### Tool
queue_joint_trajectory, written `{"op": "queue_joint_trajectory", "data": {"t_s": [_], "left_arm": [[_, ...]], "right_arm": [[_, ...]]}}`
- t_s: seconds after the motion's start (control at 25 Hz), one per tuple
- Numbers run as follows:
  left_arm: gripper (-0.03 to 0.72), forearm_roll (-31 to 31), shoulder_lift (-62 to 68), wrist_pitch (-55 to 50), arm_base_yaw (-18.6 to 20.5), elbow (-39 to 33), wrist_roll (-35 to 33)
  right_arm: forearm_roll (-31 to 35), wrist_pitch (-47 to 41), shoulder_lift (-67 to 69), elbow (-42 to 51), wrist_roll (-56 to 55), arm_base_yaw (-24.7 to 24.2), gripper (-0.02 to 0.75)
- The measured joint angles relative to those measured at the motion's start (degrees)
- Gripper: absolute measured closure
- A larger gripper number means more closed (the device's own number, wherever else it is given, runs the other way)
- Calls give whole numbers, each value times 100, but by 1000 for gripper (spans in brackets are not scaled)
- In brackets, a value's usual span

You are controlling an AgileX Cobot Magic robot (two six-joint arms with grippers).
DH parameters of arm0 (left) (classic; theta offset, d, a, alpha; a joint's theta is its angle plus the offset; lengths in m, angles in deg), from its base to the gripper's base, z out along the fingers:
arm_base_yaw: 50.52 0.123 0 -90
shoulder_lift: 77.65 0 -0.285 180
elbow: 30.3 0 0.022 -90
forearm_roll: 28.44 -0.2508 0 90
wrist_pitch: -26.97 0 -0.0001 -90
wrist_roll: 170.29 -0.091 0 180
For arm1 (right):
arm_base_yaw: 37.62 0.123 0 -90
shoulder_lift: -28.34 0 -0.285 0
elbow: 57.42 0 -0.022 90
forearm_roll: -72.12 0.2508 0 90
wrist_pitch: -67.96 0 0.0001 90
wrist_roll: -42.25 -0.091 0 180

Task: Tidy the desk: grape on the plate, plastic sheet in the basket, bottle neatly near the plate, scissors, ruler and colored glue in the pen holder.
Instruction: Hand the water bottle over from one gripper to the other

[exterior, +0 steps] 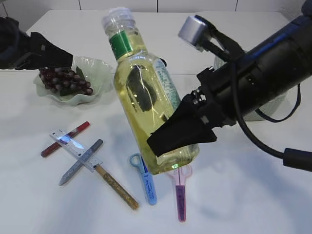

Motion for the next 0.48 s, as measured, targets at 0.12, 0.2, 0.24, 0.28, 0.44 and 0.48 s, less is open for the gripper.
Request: {"op": "queue_joint_trajectory", "data": {"t_s": [0.12, 0.2, 0.24, 0.28, 0.44, 0.48], "left_arm": [[453, 1147, 0, -93, 209, -280, -1112], [453, 1908, 44, -289, 364, -489, -1811], [453, 2244, 99, -415, 437, -615, -2077], [453, 2533, 173, -546, 479, -746, -2387], [453, 3574, 613, -1156, 562, -1178, -3428], [453, 3651, 717, -1298, 572, -1234, -3598]], "right_arm": [[67, -29, -140, 0, 141, 0, 283], [107, -29, -235, 0, 207, 0, 283], [156, -29, -276, 0, 250, 0, 283], [224, -32, -305, 0, 296, -14, 283], [648, -82, -343, -84, 370, -115, 283], [796, -113, -343, -111, 393, -159, 283]]}}
